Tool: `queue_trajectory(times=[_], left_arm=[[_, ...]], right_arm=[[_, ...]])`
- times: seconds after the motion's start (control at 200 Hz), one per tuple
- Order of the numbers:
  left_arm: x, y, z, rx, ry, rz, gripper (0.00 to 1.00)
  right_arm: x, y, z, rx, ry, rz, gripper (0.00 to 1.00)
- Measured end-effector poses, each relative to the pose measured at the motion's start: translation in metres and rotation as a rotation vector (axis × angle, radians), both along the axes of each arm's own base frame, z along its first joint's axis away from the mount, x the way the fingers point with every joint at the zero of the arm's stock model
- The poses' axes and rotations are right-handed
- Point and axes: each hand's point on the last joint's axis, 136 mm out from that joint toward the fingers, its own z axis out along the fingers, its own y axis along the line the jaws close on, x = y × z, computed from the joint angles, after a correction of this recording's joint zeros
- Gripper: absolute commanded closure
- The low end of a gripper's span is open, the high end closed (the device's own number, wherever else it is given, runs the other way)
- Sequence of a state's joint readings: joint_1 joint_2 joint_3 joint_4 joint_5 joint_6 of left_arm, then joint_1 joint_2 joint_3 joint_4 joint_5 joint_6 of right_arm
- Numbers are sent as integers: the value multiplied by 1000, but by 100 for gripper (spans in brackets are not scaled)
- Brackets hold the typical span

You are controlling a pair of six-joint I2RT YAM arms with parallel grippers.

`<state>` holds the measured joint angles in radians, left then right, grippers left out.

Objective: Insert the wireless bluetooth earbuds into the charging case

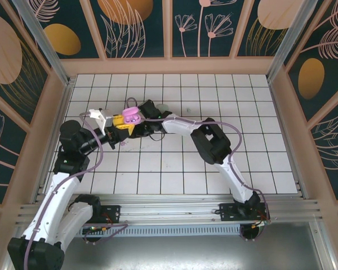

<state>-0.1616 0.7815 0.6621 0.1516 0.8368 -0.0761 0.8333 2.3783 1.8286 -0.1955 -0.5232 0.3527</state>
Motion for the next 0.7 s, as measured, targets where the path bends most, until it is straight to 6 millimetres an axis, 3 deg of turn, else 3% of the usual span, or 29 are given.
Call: queue_trajectory(times=[0.2, 0.45, 0.701], left_arm=[[9, -1, 22, -27, 11, 3, 92], [28, -1, 33, -29, 33, 35, 93], [54, 0, 43, -15, 36, 76, 93]], right_arm=[[-7, -5, 2, -32, -126, 74, 65], [-26, -25, -24, -102, -181, 119, 65], [-38, -11, -11, -128, -342, 190, 65]])
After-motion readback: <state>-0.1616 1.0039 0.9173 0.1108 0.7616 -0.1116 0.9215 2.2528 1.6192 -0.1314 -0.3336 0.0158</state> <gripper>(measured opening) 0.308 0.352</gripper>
